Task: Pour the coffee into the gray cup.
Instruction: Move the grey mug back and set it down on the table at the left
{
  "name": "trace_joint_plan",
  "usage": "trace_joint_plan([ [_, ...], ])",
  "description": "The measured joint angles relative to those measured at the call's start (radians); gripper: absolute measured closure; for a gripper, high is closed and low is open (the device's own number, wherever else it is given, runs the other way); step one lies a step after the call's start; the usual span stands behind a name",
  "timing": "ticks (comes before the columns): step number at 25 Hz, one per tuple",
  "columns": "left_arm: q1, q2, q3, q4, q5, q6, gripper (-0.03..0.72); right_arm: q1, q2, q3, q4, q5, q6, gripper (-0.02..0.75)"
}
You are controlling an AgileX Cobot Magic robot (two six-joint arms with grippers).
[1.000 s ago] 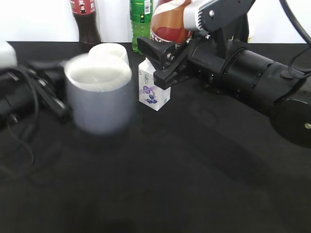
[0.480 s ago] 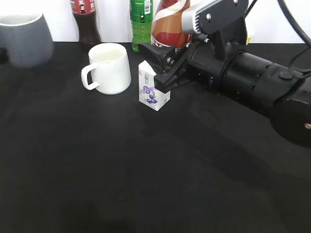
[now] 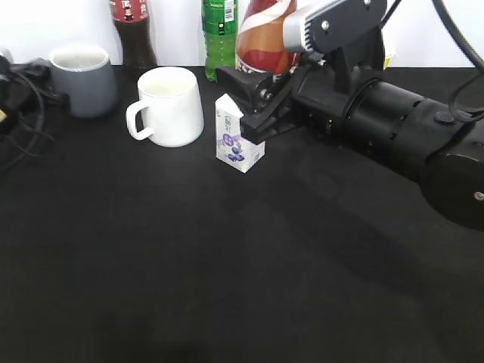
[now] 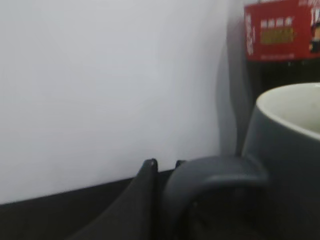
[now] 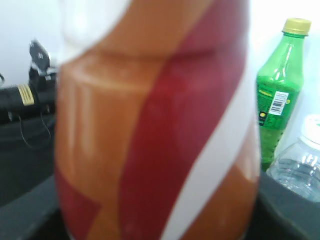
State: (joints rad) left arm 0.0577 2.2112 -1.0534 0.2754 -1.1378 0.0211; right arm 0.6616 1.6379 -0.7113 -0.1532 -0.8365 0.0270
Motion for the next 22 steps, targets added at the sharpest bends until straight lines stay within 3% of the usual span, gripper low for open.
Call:
trace_joint_plan([
  [6,-0.015,0.043,-0.043,0.023,0.005,-0.004,0.594,0.0,0.0,0.0,0.036,0.002,0.0,0.21],
  [11,-0.015,0.043,-0.046,0.019,0.042,-0.021,0.512,0.0,0.0,0.0,0.04,0.004,0.0,0.21],
  [14,-0.015,0.04,0.008,0.009,-0.001,-0.021,0.477,0.0,0.0,0.0,0.041,0.004,-0.001,0.21],
  [18,-0.015,0.002,0.087,-0.012,-0.01,-0.021,0.357,0.0,0.0,0.0,0.044,0.004,-0.003,0.21],
  [22,-0.015,-0.19,0.304,-0.028,-0.021,-0.021,0.351,0.0,0.0,0.0,0.087,0.007,-0.001,0.21],
])
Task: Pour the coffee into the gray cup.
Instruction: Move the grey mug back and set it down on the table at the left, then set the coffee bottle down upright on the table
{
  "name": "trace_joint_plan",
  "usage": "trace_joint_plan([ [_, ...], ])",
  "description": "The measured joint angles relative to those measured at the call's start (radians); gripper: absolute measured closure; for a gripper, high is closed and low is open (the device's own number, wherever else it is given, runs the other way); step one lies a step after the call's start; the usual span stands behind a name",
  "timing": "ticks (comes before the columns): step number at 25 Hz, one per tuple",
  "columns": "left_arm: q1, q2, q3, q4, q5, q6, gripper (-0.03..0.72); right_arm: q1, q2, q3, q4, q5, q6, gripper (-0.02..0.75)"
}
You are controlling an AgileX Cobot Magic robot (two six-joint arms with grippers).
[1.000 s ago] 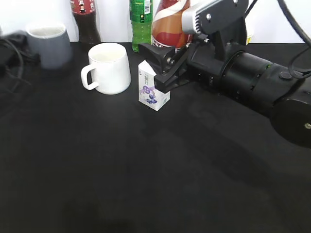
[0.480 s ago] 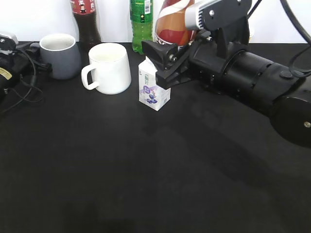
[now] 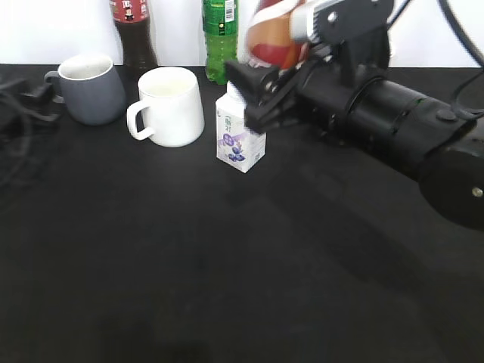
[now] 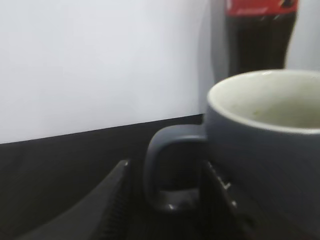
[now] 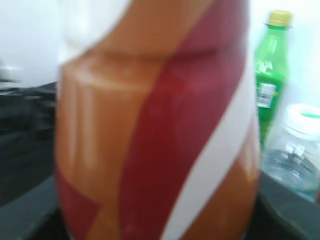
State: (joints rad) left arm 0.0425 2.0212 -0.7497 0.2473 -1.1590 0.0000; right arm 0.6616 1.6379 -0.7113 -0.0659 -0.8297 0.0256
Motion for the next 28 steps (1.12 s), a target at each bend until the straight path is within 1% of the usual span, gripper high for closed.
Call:
trace_joint_plan([
  [1,0.0,-0.066,0.066,0.0,0.0,0.0,0.351,0.0,0.0,0.0,0.04,0.0,0.0,0.21],
  [2,0.0,-0.158,0.129,0.001,0.037,0.0,0.351,0.0,-0.007,-0.006,0.086,0.012,-0.006,0.21],
  [4,-0.01,-0.368,0.207,0.004,0.206,0.0,0.351,0.0,-0.032,-0.066,0.147,0.102,-0.091,0.21],
  [6,-0.054,-0.566,0.225,0.006,0.437,0.0,0.348,-0.009,-0.06,-0.154,0.269,0.21,-0.236,0.21],
  [7,-0.08,-0.644,0.225,0.005,0.517,0.0,0.348,-0.03,-0.063,-0.19,0.319,0.24,-0.284,0.21],
  [9,-0.134,-0.761,0.225,0.005,0.606,0.0,0.348,-0.126,-0.064,-0.206,0.356,0.259,-0.309,0.21],
  [11,-0.178,-0.829,0.225,0.004,0.679,0.0,0.348,-0.267,-0.064,-0.209,0.368,0.3,-0.311,0.21],
  [13,-0.209,-0.858,0.226,0.004,0.727,0.0,0.348,-0.415,-0.064,-0.209,0.369,0.312,-0.312,0.21],
  [15,-0.219,-0.859,0.227,0.004,0.737,-0.015,0.348,-0.542,-0.063,-0.209,0.369,0.329,-0.313,0.21],
  [17,-0.219,-0.859,0.227,0.003,0.741,-0.024,0.348,-0.606,-0.035,-0.209,0.368,0.324,-0.311,0.21],
  [18,-0.219,-0.859,0.227,0.003,0.741,-0.024,0.348,-0.615,-0.005,-0.209,0.363,0.318,-0.308,0.21],
  [19,-0.219,-0.859,0.227,0.003,0.741,-0.024,0.348,-0.616,0.034,-0.209,0.335,0.31,-0.282,0.21],
  [21,-0.219,-0.859,0.227,0.003,0.742,-0.024,0.348,-0.616,0.119,-0.209,0.226,0.269,-0.179,0.21],
  [22,-0.219,-0.859,0.227,0.003,0.742,-0.024,0.348,-0.616,0.161,-0.209,0.177,0.233,-0.132,0.21],
  [25,-0.219,-0.859,0.227,0.003,0.742,-0.024,0.348,-0.631,0.28,-0.209,0.081,0.095,-0.017,0.21],
  [27,-0.219,-0.859,0.227,0.003,0.742,-0.024,0.348,-0.66,0.353,-0.21,-0.051,0.024,0.079,0.21],
  [28,-0.219,-0.859,0.227,0.003,0.742,-0.024,0.348,-0.663,0.39,-0.21,-0.085,-0.008,0.091,0.21],
])
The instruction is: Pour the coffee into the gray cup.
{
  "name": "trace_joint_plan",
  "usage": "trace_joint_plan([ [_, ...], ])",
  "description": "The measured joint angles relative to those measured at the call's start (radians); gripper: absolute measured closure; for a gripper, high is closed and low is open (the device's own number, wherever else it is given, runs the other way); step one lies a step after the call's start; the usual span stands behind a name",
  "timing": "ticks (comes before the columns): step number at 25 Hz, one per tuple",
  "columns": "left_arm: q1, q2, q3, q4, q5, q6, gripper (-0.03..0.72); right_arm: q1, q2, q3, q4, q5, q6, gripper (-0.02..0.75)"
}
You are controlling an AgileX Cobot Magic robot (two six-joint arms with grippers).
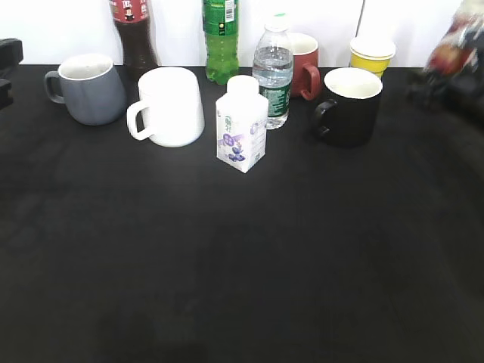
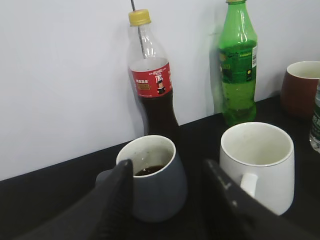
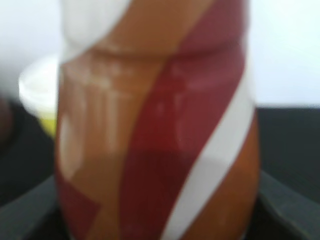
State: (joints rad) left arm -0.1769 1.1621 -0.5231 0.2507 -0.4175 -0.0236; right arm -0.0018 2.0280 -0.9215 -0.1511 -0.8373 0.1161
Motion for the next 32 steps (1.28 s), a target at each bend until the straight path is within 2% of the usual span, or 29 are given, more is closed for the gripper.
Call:
trace_joint_plan([
  [2,0.0,0.0,0.0,0.0,0.0,0.0,0.348,-0.002,0.065,-0.007,-0.037,-0.063,0.004,0.21],
  [10,0.0,0.0,0.0,0.0,0.0,0.0,0.348,-0.002,0.219,-0.148,-0.065,-0.118,-0.007,0.209],
  [11,0.0,0.0,0.0,0.0,0.0,0.0,0.348,-0.002,0.219,-0.148,-0.066,-0.117,-0.007,0.199],
  [13,0.0,0.0,0.0,0.0,0.0,0.0,0.348,-0.002,0.219,-0.148,-0.069,-0.08,-0.008,0.127],
  [19,0.0,0.0,0.0,0.0,0.0,0.0,0.349,-0.002,0.043,0.025,-0.06,0.031,-0.008,0.106],
  [21,0.0,0.0,0.0,0.0,0.017,0.0,0.349,-0.001,-0.082,0.062,-0.1,0.207,-0.008,0.117],
  [22,0.0,0.0,0.0,0.0,0.059,0.0,0.349,0.005,-0.184,0.063,-0.138,0.412,-0.008,0.136],
  [23,0.0,0.0,0.0,-0.006,0.118,0.0,0.349,0.008,-0.218,0.063,-0.142,0.491,-0.008,0.14],
  [24,0.0,0.0,0.0,-0.035,0.204,0.0,0.351,0.015,-0.283,0.063,-0.146,0.65,-0.008,0.144],
  [25,0.0,0.0,-0.013,-0.083,0.333,0.0,0.351,0.046,-0.372,0.063,-0.129,0.867,-0.007,0.148],
  [26,0.0,0.0,-0.043,-0.137,0.484,-0.002,0.352,0.063,-0.398,0.062,-0.119,0.932,-0.007,0.148],
  [30,0.0,-0.005,-0.21,-0.251,1.063,-0.003,0.351,0.213,-0.584,-0.055,0.059,1.607,-0.007,0.148],
  [32,0.0,-0.006,-0.276,-0.297,1.301,-0.003,0.351,0.243,-0.677,-0.138,0.088,1.879,-0.007,0.172],
])
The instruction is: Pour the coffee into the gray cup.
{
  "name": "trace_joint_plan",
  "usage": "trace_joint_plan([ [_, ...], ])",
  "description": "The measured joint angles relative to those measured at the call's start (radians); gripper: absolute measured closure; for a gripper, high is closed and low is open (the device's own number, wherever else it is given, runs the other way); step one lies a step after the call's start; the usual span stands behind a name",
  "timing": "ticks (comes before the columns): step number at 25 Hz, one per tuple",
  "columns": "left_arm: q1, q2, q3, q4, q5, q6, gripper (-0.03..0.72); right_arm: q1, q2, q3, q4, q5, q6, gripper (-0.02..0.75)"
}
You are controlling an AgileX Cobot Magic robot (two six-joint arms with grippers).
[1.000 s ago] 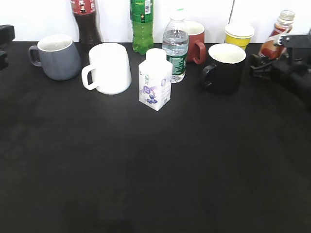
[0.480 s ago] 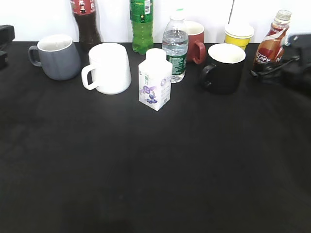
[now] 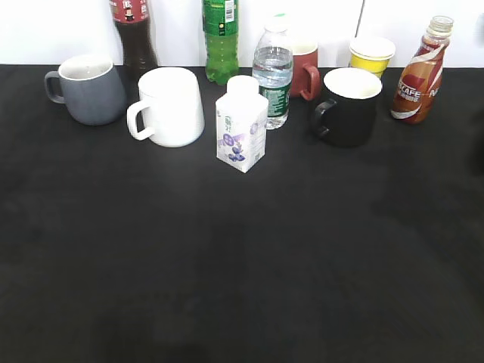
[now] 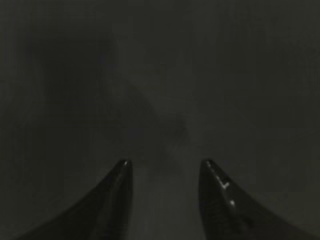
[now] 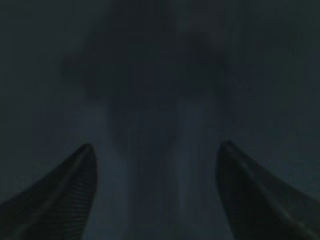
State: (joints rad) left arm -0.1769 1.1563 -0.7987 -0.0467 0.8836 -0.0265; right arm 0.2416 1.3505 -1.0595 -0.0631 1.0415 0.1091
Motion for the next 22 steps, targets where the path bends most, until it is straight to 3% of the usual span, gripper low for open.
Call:
trace_joint_plan([
  [1,0.0,-0.001,-0.043,-0.041,0.136,0.0,0.351,0.001,-0.101,-0.038,0.001,0.108,0.0,0.189],
  [3,0.0,-0.036,-0.072,-0.1,0.288,0.0,0.351,0.002,-0.279,-0.046,0.001,0.154,0.0,0.192],
  [7,0.0,-0.326,-0.075,-0.121,0.329,0.0,0.351,0.002,-0.64,-0.043,0.002,0.169,0.0,0.192],
  [10,0.0,-0.627,-0.076,-0.103,0.332,0.0,0.349,0.002,-0.901,0.056,-0.002,0.17,-0.001,0.192],
  [11,0.0,-0.708,-0.076,-0.088,0.333,0.0,0.323,0.002,-0.978,0.107,-0.002,0.17,-0.014,0.179],
  [13,0.0,-0.839,-0.076,-0.038,0.336,0.0,0.182,0.002,-1.118,0.237,-0.008,0.171,-0.031,0.132],
  [14,0.0,-0.879,-0.071,-0.009,0.336,0.0,0.113,0.002,-1.172,0.305,-0.009,0.173,-0.039,0.125],
  [15,0.0,-0.912,-0.051,0.016,0.336,0.0,0.096,0.002,-1.209,0.373,-0.009,0.174,-0.041,0.125],
  [18,0.0,-0.955,0.057,0.03,0.337,0.0,0.129,0.002,-1.233,0.504,-0.009,0.174,-0.043,0.141],
  [22,0.0,-0.962,0.191,0.029,0.339,0.0,0.134,0.002,-1.233,0.525,0.007,0.104,-0.064,0.148],
])
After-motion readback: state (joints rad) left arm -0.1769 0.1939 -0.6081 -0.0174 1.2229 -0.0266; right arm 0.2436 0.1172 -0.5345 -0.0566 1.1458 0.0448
